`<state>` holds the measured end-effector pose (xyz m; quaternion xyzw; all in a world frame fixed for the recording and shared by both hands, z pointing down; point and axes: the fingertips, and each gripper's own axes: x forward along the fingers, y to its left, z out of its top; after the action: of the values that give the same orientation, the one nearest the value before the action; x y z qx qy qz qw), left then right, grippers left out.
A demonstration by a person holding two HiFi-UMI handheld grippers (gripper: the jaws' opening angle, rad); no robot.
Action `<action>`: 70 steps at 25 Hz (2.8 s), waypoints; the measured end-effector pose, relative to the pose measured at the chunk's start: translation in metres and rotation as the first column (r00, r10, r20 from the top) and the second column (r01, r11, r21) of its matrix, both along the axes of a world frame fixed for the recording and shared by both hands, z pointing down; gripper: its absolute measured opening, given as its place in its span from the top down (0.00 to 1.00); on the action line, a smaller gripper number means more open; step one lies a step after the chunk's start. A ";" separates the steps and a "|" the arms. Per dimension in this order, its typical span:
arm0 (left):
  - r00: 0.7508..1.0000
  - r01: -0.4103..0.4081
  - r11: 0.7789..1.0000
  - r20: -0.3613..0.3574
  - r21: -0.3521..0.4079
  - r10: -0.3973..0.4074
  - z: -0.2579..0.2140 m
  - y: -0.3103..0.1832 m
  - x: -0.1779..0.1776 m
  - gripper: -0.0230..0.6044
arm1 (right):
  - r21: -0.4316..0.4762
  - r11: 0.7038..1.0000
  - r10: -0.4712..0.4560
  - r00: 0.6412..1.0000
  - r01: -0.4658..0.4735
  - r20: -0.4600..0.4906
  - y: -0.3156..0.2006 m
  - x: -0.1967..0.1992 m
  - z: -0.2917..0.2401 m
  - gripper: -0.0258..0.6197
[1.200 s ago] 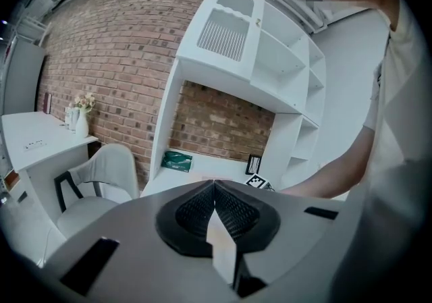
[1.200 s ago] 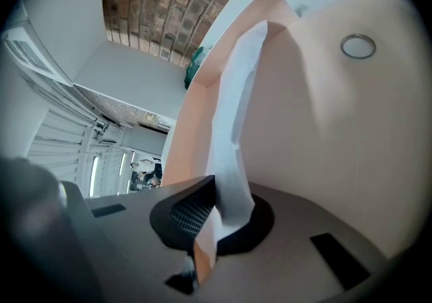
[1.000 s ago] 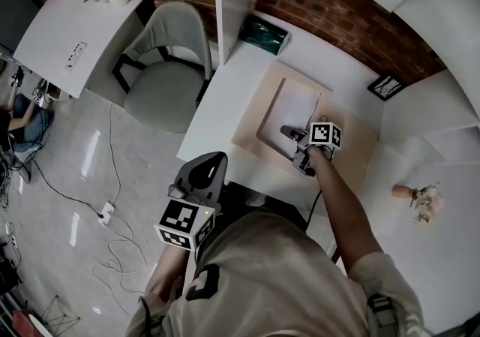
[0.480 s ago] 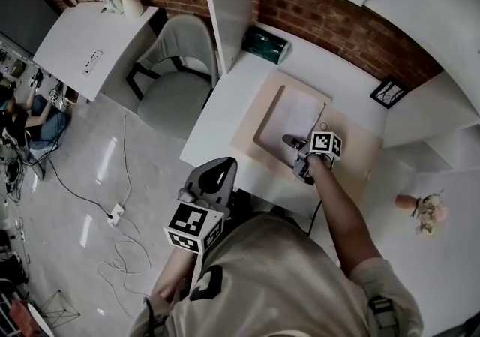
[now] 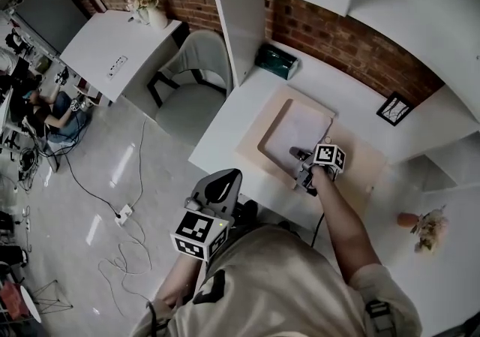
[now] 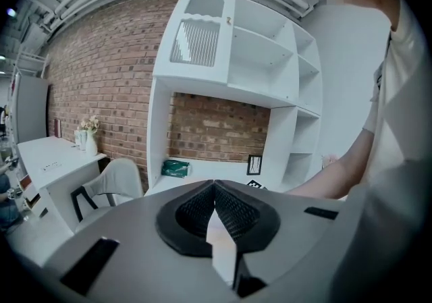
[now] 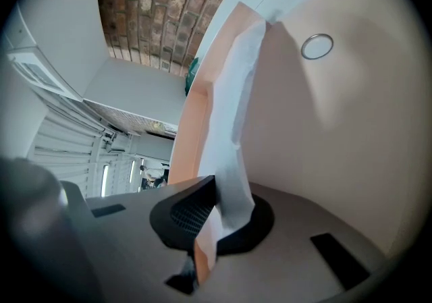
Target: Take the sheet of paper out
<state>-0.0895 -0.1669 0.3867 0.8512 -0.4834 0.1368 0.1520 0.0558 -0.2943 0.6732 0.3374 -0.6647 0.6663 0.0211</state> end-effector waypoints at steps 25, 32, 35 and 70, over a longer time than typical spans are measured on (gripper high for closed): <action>0.999 0.032 0.999 0.006 0.018 -0.032 -0.004 0.039 0.030 0.94 | 0.135 0.990 -0.042 0.999 0.045 -0.029 0.015 0.032 -0.037 0.92; 0.999 0.050 0.999 0.006 0.001 -0.050 0.002 0.040 0.018 0.94 | 0.118 0.992 -0.047 0.998 0.050 -0.031 0.017 0.025 -0.028 0.92; 0.998 0.057 0.998 0.021 0.007 -0.057 -0.004 0.035 0.010 0.94 | 0.121 0.991 -0.061 0.998 0.064 -0.026 0.012 0.014 -0.030 0.92; 0.998 0.032 0.997 0.056 0.066 -0.036 -0.016 0.011 0.049 0.94 | 0.187 0.981 -0.044 0.998 0.050 -0.035 0.028 0.072 -0.058 0.92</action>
<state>-0.0410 -0.1558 0.3709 0.8430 -0.5062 0.1428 0.1125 0.1282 -0.2665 0.6154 0.3323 -0.7318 0.5948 0.0152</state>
